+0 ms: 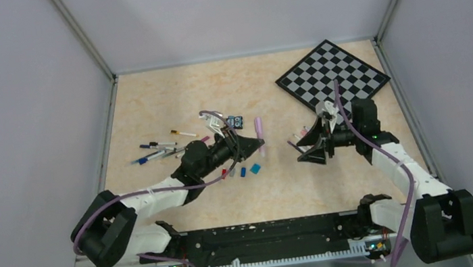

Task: Open the pen caps
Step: Pick up the pen from the center of the board, then open the pen cap from the pen.

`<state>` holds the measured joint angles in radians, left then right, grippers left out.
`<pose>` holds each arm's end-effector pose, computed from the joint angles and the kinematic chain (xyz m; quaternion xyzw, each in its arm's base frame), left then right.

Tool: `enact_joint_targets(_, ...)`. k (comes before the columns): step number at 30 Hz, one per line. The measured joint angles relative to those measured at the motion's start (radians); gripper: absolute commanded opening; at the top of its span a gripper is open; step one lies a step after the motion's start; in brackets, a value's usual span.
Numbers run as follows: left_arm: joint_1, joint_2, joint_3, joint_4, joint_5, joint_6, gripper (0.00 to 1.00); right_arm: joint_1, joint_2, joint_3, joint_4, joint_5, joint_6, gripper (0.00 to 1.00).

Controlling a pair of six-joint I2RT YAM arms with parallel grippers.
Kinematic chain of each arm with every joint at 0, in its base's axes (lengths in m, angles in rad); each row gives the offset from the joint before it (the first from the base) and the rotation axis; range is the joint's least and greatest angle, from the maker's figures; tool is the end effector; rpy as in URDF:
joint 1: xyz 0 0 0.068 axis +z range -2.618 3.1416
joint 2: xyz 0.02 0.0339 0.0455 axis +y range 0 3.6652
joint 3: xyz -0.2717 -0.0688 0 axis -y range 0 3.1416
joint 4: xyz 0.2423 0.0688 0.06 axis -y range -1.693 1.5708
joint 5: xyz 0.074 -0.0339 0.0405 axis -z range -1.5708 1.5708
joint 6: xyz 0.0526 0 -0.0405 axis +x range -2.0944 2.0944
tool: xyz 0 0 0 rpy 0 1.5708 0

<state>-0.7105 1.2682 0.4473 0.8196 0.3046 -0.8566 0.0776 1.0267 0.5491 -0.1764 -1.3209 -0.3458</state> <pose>0.1961 -0.1895 0.2363 0.0559 0.7053 -0.5690 0.4190 0.1866 0.0656 0.2349 -0.4142 0.6353 0.4985 0.4199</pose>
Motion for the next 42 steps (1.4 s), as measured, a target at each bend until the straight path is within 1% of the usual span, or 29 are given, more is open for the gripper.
enact_joint_targets(5,-0.104,0.074,0.037,0.048,-0.153,-0.007,0.00,0.070,0.024,0.000,0.097,0.057,0.120,0.60)
enact_joint_targets(14,-0.252,0.174,0.153,0.008,-0.436,-0.011,0.00,0.146,0.056,-0.014,0.236,0.184,0.308,0.60)
enact_joint_targets(20,-0.300,0.208,0.204,-0.037,-0.547,-0.027,0.00,0.161,0.063,-0.033,0.327,0.229,0.424,0.57)
enact_joint_targets(25,-0.330,0.232,0.234,-0.074,-0.607,-0.034,0.00,0.172,0.063,-0.052,0.400,0.260,0.483,0.52)
enact_joint_targets(28,-0.346,0.247,0.253,-0.089,-0.629,-0.035,0.00,0.179,0.067,-0.063,0.428,0.291,0.509,0.45)
enact_joint_targets(31,-0.359,0.258,0.267,-0.092,-0.645,-0.035,0.00,0.185,0.074,-0.067,0.447,0.327,0.527,0.34)
enact_joint_targets(33,-0.365,0.266,0.276,-0.093,-0.652,-0.035,0.00,0.189,0.078,-0.067,0.459,0.350,0.537,0.23)
enact_joint_targets(34,-0.367,0.269,0.279,-0.093,-0.656,-0.035,0.00,0.190,0.079,-0.067,0.463,0.354,0.541,0.16)
enact_joint_targets(35,-0.368,0.271,0.282,-0.094,-0.664,-0.034,0.00,0.191,0.079,-0.067,0.466,0.367,0.547,0.05)
enact_joint_targets(36,-0.368,0.273,0.284,-0.095,-0.668,-0.032,0.00,0.190,0.080,-0.067,0.468,0.381,0.549,0.00)
enact_joint_targets(37,-0.368,0.274,0.284,-0.096,-0.673,-0.030,0.05,0.188,0.082,-0.068,0.467,0.397,0.554,0.00)
enact_joint_targets(39,-0.367,0.277,0.285,-0.098,-0.680,-0.029,0.22,0.189,0.083,-0.071,0.464,0.412,0.549,0.00)
enact_joint_targets(42,-0.368,0.277,0.284,-0.101,-0.679,-0.013,0.44,0.189,0.084,-0.070,0.452,0.412,0.533,0.00)
